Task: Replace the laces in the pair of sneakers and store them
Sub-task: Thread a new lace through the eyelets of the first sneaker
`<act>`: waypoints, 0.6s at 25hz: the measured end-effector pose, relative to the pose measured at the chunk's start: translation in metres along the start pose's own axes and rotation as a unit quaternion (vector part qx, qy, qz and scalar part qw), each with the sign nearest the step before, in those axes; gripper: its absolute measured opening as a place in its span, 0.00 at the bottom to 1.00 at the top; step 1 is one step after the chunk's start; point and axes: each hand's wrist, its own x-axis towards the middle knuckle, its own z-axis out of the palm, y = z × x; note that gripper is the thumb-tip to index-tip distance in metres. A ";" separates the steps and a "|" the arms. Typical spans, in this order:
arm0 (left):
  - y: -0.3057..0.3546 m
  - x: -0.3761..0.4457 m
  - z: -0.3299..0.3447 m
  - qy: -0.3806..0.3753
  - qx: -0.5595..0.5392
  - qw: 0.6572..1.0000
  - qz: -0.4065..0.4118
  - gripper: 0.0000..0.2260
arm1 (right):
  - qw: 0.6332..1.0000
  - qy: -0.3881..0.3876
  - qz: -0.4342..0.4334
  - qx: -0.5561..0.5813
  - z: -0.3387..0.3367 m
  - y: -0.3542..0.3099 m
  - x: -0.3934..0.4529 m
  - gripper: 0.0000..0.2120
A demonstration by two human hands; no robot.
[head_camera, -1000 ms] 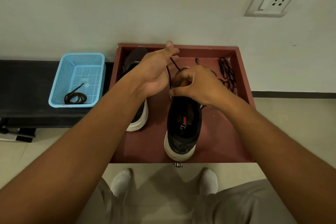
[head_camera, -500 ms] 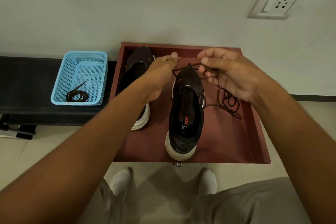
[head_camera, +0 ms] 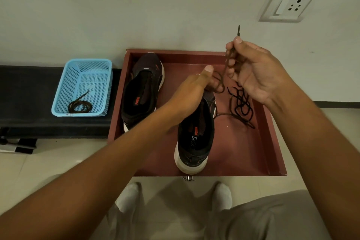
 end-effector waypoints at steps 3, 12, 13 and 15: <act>0.001 -0.021 0.016 -0.042 0.079 0.995 0.053 0.32 | 1.000 0.008 0.000 -0.005 -0.006 -0.002 0.002 0.09; -0.010 -0.056 0.046 -0.101 0.355 0.915 0.162 0.15 | 0.992 0.019 0.091 -0.088 0.003 0.023 0.011 0.09; -0.011 -0.052 0.041 -0.075 0.348 0.921 0.161 0.13 | 0.988 0.021 0.093 -0.121 0.004 0.029 0.011 0.09; -0.013 -0.045 0.026 -0.008 0.342 0.928 0.144 0.08 | 0.980 0.033 0.094 -0.170 0.005 0.040 0.010 0.08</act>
